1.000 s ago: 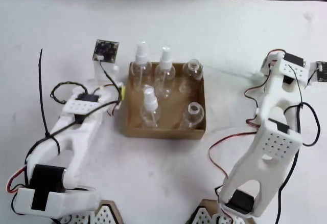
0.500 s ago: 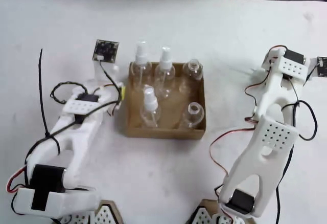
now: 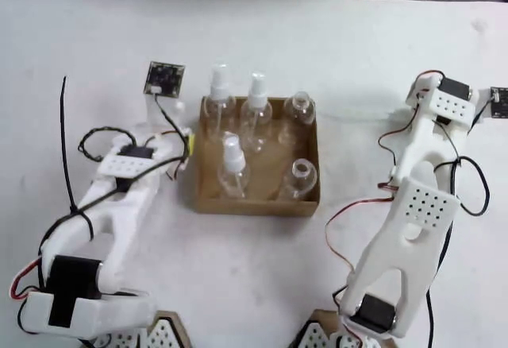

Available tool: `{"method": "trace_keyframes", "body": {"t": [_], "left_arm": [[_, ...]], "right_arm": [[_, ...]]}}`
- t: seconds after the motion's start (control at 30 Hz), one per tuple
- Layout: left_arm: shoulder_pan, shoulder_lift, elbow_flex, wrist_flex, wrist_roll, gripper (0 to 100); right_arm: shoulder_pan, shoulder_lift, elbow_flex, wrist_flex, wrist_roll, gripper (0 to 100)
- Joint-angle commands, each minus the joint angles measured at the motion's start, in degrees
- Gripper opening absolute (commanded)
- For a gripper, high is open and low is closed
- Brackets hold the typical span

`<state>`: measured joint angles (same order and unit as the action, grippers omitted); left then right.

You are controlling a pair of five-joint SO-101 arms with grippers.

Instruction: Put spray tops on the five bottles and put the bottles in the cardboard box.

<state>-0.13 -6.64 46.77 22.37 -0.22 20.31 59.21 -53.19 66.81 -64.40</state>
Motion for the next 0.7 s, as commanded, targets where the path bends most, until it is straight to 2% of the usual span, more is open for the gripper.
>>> {"method": "trace_keyframes", "body": {"t": [0.0, 0.17, 0.43, 0.67], "left_arm": [[0.7, -1.2, -0.2, -1.4, -0.8, 12], [0.7, -1.2, -0.3, -1.4, -0.8, 12], [0.7, -1.2, -0.3, -1.4, -0.8, 12], [0.7, -1.2, -0.3, -1.4, -0.8, 12]], "right_arm": [[-0.6, -0.7, -1.9, 1.5, -0.2, 2.6], [0.6, -1.0, -6.2, 6.3, -0.2, 1.6], [3.8, -1.0, -23.8, 19.1, 0.5, 1.6], [1.7, -1.4, -43.0, 29.8, 14.7, 1.6]]}}
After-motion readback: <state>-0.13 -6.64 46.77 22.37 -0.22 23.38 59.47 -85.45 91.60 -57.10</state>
